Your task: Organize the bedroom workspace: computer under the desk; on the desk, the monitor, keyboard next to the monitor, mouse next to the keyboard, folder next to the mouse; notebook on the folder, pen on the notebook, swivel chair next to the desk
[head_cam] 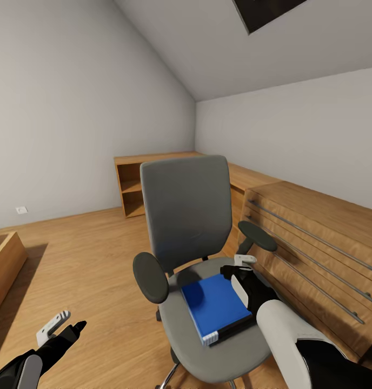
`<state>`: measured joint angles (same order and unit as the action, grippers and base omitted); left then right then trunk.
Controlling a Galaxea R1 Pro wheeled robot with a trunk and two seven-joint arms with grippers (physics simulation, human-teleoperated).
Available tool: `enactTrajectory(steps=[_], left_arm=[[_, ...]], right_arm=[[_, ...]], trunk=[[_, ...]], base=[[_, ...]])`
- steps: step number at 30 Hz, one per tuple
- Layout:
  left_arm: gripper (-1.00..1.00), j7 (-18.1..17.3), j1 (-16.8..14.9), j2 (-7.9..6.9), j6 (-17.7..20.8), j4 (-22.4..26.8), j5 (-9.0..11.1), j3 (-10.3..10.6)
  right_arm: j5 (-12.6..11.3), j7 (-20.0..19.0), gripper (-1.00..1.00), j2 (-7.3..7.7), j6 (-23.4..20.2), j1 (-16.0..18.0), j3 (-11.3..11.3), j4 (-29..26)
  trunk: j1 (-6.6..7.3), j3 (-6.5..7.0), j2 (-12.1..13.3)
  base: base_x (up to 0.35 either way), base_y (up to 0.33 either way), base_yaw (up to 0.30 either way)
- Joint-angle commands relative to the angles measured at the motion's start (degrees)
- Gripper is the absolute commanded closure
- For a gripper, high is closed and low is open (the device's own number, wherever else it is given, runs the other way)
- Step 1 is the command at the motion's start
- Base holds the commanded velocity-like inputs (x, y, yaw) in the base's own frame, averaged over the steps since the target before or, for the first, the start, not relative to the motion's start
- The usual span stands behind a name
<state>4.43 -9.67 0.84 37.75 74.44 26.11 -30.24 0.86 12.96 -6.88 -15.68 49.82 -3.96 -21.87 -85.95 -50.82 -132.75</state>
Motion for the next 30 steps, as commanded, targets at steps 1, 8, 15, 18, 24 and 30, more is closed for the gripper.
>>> enactTrajectory(steps=[1,8,15,18,24,30], left_arm=[[-1.00,0.46,-0.04,0.04,0.31,0.09,0.61,-0.08],[-1.00,0.41,-0.02,0.04,0.35,0.09,0.60,-0.08],[-1.00,0.41,-0.06,0.12,0.39,0.09,0.60,-0.08],[-1.00,0.41,-0.03,0.13,0.39,0.09,0.60,-0.08],[-1.00,0.41,-0.05,0.13,0.39,0.09,0.60,-0.08],[-1.00,0.41,-0.02,0.13,0.40,0.09,0.60,-0.08]], right_arm=[[0.02,0.05,-1.00,-0.06,-0.26,0.01,-0.35,-0.10],[0.02,0.05,-1.00,-0.06,-0.26,0.01,-0.35,-0.03],[0.02,0.05,-1.00,-0.06,-0.31,0.01,-0.27,0.04],[0.02,0.05,-1.00,-0.06,-0.32,0.01,-0.28,0.00],[0.02,0.05,-1.00,-0.06,-0.32,0.01,-0.28,-0.01],[0.02,0.05,-1.00,-0.06,-0.32,0.01,-0.32,-0.01]], trunk=[[0.01,-0.06,-0.03],[0.01,-0.06,-0.03],[0.01,-0.06,-0.03],[0.01,-0.06,-0.03],[0.01,-0.06,-0.03],[0.01,-0.06,-0.03]], base=[[0.000,0.000,0.000],[-0.001,0.000,0.000],[-0.155,0.000,0.000],[-0.074,0.000,0.000],[-0.066,0.000,0.000],[-0.109,0.000,0.000]])
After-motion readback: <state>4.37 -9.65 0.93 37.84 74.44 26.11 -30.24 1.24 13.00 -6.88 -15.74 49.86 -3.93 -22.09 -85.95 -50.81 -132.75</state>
